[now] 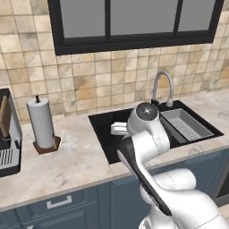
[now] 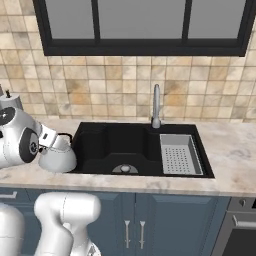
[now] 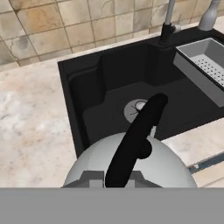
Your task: Open the cabinet, pick the kettle from the cabinet, and place it in the sink.
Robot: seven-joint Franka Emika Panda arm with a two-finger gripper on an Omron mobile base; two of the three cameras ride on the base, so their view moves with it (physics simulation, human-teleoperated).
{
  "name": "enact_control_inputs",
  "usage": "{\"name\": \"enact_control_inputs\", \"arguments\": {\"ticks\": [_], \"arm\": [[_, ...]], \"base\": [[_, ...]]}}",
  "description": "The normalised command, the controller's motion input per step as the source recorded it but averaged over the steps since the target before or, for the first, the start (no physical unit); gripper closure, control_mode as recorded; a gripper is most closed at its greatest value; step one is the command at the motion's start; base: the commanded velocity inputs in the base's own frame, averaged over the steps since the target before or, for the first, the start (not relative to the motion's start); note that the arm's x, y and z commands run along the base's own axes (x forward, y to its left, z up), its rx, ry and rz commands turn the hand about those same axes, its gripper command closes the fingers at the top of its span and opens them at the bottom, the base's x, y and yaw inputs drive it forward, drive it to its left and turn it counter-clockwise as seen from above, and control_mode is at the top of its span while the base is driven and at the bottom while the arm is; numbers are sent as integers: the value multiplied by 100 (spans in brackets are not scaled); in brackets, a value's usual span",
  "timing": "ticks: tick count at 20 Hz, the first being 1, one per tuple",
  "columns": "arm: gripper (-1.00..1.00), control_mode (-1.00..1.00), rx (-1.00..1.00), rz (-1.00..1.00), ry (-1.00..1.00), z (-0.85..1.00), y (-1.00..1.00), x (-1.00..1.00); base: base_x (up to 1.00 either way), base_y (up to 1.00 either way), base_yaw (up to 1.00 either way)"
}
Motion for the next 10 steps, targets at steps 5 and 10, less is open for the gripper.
{"name": "enact_control_inputs", "arguments": {"ticks": [5, 10], "arm": [[100, -100, 11, 0, 6, 0, -13, 28], [100, -100, 4, 4, -2, -9, -4, 21]], "base": [[0, 0, 0], [0, 0, 0]]}}
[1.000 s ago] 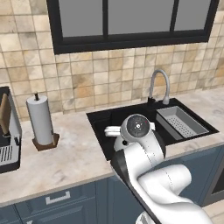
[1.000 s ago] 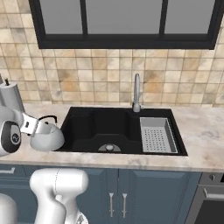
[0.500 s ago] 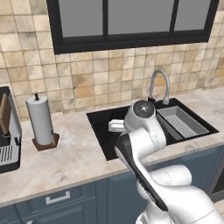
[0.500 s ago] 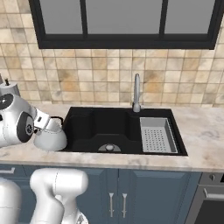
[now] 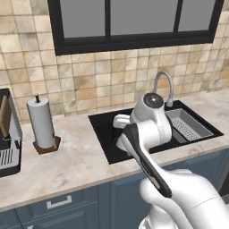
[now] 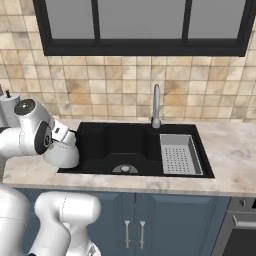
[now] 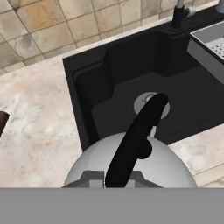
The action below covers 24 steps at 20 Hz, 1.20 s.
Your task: Open the cabinet, pick the kettle from the cabinet, and place it in the sink.
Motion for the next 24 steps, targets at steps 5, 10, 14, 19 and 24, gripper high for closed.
{"name": "enact_control_inputs", "arguments": {"ticks": [5, 10, 14, 19, 24], "arm": [[100, -100, 2, 1, 1, -8, -5, 36], [100, -100, 4, 0, 3, -4, -14, 39], [100, -100, 2, 0, 1, -9, -13, 37], [100, -100, 0, 0, 0, -14, -13, 30], [100, -100, 0, -4, -1, -24, -14, 19]], "base": [[0, 0, 0], [0, 0, 0], [0, 0, 0], [0, 0, 0], [0, 0, 0]]}}
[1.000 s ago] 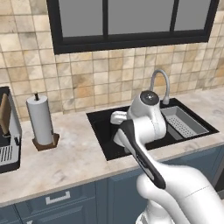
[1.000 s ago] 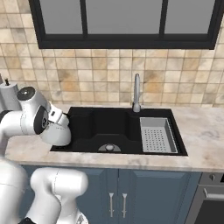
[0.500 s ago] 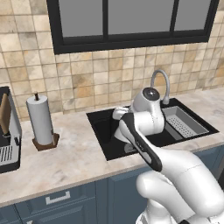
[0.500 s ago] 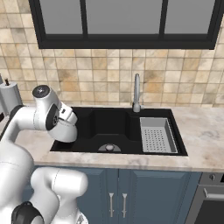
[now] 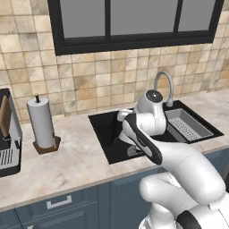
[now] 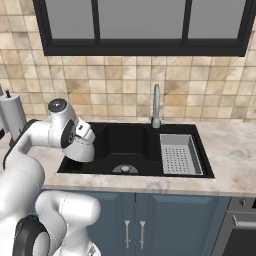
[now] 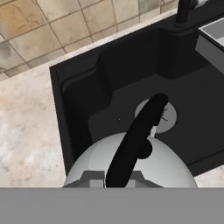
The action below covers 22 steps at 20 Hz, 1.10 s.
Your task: Open the cabinet, pick the kettle from the cabinet, and place it in the sink.
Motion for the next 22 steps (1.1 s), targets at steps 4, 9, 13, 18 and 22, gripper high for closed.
{"name": "enact_control_inputs", "arguments": {"ticks": [4, 9, 13, 18, 22], "arm": [[100, -100, 0, -5, -6, -24, -7, 25], [100, -100, 0, -8, -8, -18, -3, 26], [100, -100, -5, -12, -1, -17, 0, 22], [100, -100, -4, -9, 0, -16, 0, 24], [100, -100, -2, -7, 0, -13, 0, 21]], "base": [[0, 0, 0], [0, 0, 0], [0, 0, 0], [0, 0, 0], [0, 0, 0]]}}
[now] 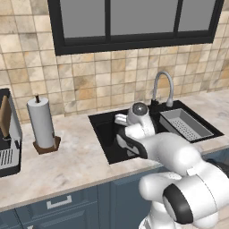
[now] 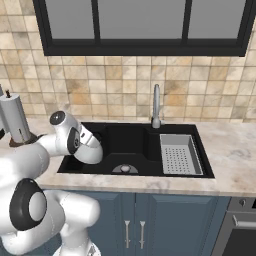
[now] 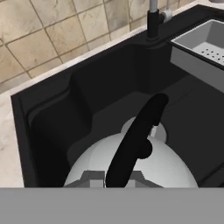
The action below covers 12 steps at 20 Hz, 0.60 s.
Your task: Open the cabinet, pick the kettle from the cabinet, and place it in the sink.
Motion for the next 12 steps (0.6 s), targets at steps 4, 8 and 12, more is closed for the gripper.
{"name": "enact_control_inputs", "arguments": {"ticks": [4, 8, 12], "arm": [[100, -100, -2, -6, 0, -13, 0, 19], [100, -100, -3, -5, -1, -19, 0, 19], [100, -100, -6, -4, -2, -16, -1, 18]], "base": [[0, 0, 0], [0, 0, 0], [0, 0, 0]]}}
